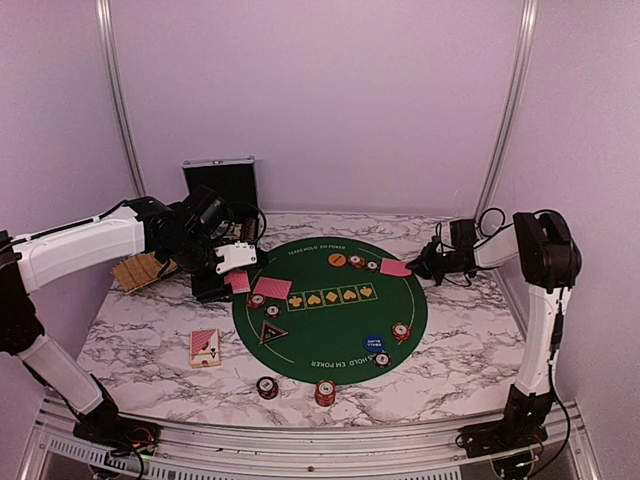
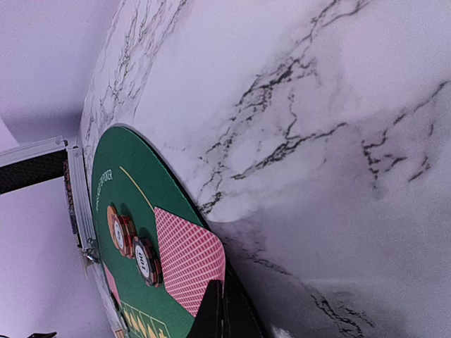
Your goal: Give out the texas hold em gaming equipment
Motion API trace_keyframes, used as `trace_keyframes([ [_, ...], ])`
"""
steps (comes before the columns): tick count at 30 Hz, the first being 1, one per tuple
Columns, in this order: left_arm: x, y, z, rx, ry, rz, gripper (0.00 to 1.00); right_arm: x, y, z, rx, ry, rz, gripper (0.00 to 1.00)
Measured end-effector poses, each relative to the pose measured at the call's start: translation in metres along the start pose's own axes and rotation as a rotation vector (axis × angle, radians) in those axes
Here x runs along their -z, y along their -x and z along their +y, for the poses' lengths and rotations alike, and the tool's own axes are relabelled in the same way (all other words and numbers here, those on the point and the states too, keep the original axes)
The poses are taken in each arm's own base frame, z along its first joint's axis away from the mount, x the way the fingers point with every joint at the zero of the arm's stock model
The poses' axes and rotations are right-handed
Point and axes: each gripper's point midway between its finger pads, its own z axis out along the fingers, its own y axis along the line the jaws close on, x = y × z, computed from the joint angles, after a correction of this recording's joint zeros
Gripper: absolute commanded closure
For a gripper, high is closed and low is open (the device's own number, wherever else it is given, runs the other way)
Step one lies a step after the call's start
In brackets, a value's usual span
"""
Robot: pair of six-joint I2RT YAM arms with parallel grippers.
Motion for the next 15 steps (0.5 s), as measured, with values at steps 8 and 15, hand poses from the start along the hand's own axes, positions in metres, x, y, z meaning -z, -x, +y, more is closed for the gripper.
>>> trace_keyframes([
  [8, 0.000, 0.000, 0.000, 0.000, -0.002, -0.001, 1.00, 0.001, 0.016, 0.005, 0.059, -0.046, -0.018, 0.55],
  [15, 0.000, 0.001, -0.001, 0.000, -0.005, -0.004, 1.00, 0.006, 0.030, 0.012, 0.144, -0.098, -0.049, 0.27],
])
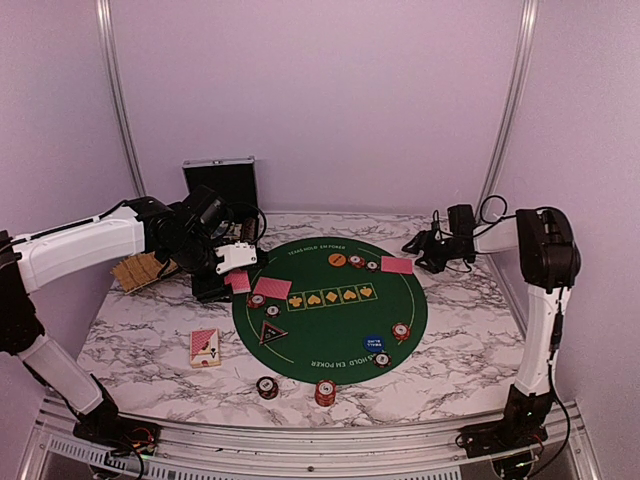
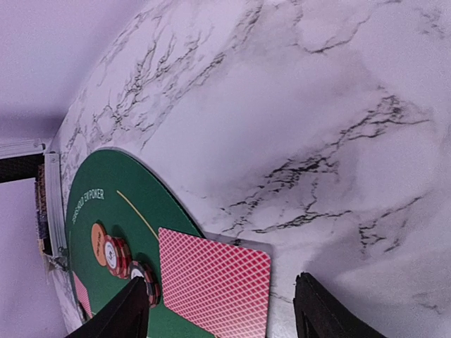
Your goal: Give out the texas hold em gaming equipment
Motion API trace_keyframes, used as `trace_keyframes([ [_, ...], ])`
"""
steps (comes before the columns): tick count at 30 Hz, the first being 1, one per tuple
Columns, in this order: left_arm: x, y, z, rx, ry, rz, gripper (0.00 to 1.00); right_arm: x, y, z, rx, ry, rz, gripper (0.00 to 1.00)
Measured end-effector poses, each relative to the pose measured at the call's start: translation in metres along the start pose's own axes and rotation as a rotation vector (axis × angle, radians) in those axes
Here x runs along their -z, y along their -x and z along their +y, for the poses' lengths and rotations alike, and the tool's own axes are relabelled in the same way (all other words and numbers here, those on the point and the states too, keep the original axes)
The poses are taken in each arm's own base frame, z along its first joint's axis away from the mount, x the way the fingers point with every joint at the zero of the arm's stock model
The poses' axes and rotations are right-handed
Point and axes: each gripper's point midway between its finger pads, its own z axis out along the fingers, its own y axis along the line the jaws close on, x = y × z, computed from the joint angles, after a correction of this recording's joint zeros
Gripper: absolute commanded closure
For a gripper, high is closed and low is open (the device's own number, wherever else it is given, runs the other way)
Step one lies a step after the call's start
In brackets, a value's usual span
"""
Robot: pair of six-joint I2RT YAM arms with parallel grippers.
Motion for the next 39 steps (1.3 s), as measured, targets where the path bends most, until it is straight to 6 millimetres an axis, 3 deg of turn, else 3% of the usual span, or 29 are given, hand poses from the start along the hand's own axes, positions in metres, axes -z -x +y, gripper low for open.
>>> trace_keyframes([
  [6, 0.001, 0.000, 0.000, 0.000, 0.000, -0.003, 1.00, 0.017, 0.004, -0.009, 0.029, -0.115, -0.031, 0.19],
  [9, 0.002, 0.001, 0.000, 0.000, 0.002, -0.006, 1.00, 0.032, 0.003, -0.001, 0.031, -0.126, -0.049, 0.15],
  [12, 0.002, 0.001, 0.000, 0.000, 0.001, -0.006, 1.00, 0.049, -0.003, 0.026, 0.044, -0.079, -0.060, 0.11],
  [14, 0.002, 0.001, 0.000, 0.000, 0.001, -0.006, 1.00, 0.056, -0.013, 0.063, 0.079, -0.004, -0.055, 0.09],
  [16, 0.002, 0.001, 0.000, 0.005, 0.001, -0.006, 1.00, 0.058, -0.032, 0.109, 0.132, 0.094, -0.033, 0.06],
  [19, 0.002, 0.001, 0.000, 0.011, 0.001, -0.006, 1.00, 0.056, -0.080, 0.174, 0.202, 0.251, 0.046, 0.04],
  [22, 0.002, 0.001, 0.000, 0.014, 0.002, -0.006, 1.00, 0.053, -0.130, 0.209, 0.224, 0.366, 0.146, 0.04],
  [24, 0.002, 0.001, 0.000, 0.015, -0.001, -0.008, 1.00, 0.048, -0.168, 0.221, 0.218, 0.416, 0.233, 0.04],
  [27, 0.002, 0.003, -0.001, 0.016, -0.009, -0.018, 1.00, 0.041, -0.208, 0.232, 0.196, 0.471, 0.334, 0.04],
  [34, 0.006, 0.009, 0.001, 0.021, -0.008, -0.040, 1.00, 0.028, -0.275, 0.265, 0.178, 0.593, 0.497, 0.04],
  [39, 0.008, 0.011, 0.001, 0.023, -0.009, -0.047, 1.00, 0.019, -0.307, 0.285, 0.176, 0.648, 0.574, 0.04],
])
